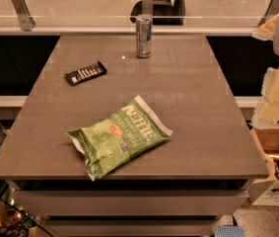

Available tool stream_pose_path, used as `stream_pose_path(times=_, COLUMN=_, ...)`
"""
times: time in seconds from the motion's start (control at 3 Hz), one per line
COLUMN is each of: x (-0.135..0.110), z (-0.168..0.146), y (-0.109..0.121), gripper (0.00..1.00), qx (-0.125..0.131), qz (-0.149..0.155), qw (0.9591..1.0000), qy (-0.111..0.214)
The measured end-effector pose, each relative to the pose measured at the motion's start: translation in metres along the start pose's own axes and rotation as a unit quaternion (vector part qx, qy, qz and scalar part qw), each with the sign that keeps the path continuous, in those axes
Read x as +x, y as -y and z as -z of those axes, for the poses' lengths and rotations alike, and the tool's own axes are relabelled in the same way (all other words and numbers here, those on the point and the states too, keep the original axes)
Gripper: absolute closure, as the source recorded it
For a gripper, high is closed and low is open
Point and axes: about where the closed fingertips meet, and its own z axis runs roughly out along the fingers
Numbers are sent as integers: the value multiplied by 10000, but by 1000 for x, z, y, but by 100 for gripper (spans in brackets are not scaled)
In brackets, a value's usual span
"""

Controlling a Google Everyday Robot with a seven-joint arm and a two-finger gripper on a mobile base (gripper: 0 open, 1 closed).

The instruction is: Pick redbull can

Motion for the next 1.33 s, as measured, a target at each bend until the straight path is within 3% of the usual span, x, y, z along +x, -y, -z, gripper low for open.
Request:
stream_pose_path(times=0.67, x=-4, z=1, y=6, gripper=0, qx=125, qz=-165, qw=9996, qy=173)
stream_pose_path(times=1.0, x=-8, z=0, y=17, gripper=0, qx=260, qz=-419, qw=9981, qy=367)
stream_pose_path(times=1.33, x=-8, z=-5, y=30, gripper=0, qx=396, qz=-868, qw=9932, qy=662)
